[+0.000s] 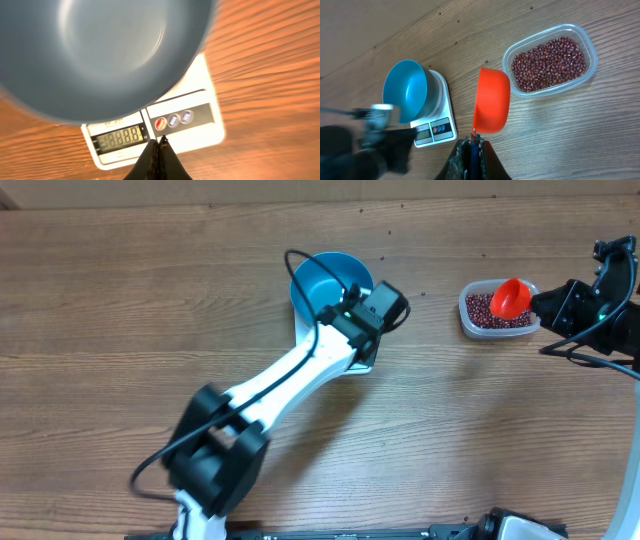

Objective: Scoop item into bowl and weigh 150g on scale

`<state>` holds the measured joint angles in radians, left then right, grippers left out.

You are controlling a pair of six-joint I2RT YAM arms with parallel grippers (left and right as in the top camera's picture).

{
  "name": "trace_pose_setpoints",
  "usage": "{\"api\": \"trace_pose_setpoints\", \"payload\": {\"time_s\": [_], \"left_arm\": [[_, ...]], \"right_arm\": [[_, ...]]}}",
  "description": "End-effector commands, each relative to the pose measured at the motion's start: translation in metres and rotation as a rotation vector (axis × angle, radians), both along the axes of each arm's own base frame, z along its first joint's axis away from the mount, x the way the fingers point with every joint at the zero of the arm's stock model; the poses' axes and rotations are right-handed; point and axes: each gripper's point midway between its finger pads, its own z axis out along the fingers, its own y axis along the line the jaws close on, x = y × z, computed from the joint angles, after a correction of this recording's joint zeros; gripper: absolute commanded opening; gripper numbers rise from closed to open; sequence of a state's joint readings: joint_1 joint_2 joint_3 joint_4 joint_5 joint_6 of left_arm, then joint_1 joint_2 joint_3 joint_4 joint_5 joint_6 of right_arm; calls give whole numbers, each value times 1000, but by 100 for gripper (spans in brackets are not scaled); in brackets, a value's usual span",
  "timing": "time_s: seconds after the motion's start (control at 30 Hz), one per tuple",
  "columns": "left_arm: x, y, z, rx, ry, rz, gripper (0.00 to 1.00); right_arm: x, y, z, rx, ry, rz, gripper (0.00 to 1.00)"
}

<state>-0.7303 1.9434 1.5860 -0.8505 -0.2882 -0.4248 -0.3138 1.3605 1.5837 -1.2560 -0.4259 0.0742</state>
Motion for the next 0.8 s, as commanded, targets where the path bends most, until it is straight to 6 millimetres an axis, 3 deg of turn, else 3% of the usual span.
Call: {"api": "trace_pose_setpoints", "payload": {"time_s": [0.0, 0.5, 0.6, 0.77], "left_arm": [[-5, -1, 66, -101, -69, -76, 4], [-46, 31, 155, -196, -129, -364, 4], [-50, 47, 160, -196, -126, -342, 5], [-60, 63, 148, -260, -85, -372, 5]], "right_arm": [[2, -3, 7, -19, -24, -1, 4], [2, -3, 7, -19, -24, -2, 4], [2, -3, 7, -19, -24, -2, 4], [2, -3, 7, -19, -24, -1, 4]]}}
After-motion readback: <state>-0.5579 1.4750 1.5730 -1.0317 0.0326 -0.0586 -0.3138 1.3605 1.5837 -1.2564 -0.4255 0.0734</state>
